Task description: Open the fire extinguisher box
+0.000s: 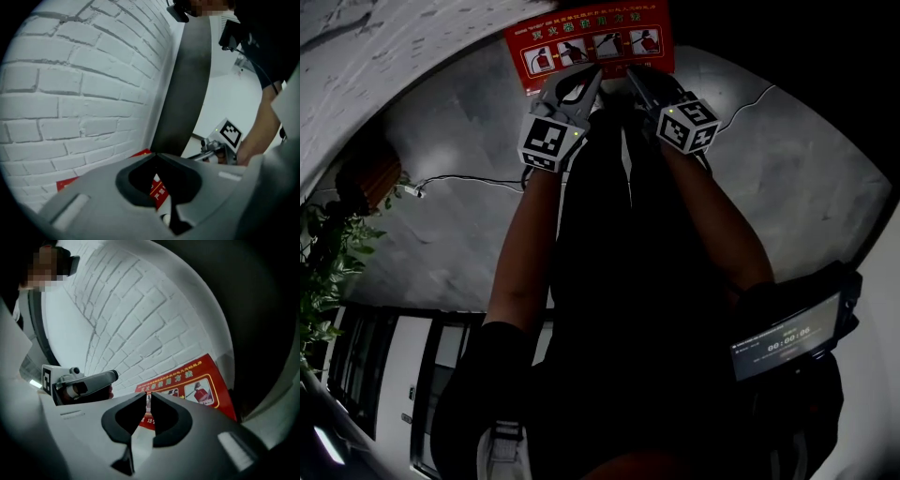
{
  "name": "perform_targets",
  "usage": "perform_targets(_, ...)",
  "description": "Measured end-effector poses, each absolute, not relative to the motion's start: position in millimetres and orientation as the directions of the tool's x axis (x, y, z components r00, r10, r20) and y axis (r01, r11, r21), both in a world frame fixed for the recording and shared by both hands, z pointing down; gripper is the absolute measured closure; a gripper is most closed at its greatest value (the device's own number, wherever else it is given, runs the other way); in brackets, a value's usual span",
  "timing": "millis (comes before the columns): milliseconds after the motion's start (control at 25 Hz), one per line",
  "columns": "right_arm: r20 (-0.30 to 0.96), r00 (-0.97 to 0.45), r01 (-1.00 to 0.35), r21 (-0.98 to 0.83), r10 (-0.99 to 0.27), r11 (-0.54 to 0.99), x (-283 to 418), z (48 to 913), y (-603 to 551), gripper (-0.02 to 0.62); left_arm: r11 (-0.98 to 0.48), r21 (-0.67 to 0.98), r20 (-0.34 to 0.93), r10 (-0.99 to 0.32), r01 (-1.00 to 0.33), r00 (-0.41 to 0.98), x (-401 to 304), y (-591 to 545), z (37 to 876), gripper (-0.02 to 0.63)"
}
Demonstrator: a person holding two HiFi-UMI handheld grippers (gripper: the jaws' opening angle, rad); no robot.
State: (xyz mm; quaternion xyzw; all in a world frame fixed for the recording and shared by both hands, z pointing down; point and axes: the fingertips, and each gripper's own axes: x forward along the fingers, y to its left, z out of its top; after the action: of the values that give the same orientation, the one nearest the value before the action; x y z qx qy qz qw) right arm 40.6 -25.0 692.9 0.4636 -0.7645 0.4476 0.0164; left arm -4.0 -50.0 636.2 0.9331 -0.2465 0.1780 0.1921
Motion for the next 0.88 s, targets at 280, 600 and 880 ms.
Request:
perform_targets(280,0.514,-0.507,-0.644,-0.76,-0.692,-0.093,50.5,730.8,-4.4,0.515,-0.807,0.265,0.451,-0.38,-0.528,0.807,13.2,-40.7,656.9,0.601)
perform_targets(600,0.542,-0.525,-0.48,-0.825,-0.656,-0.297,47.2,762.5,20.2,0.471,-0.803,0.26,0.456,-0.388,-0.537,0.801,20.0,-40.0,658.9,0.601)
perform_targets(880,0.546,-0.564,-0.408,-0.836,-0.619,-0.366,38.2,788.5,24.3,0.43,-0.791,0.274,0.463,-0.391,-0.548,0.795,15.6,-32.4,662.0,0.601)
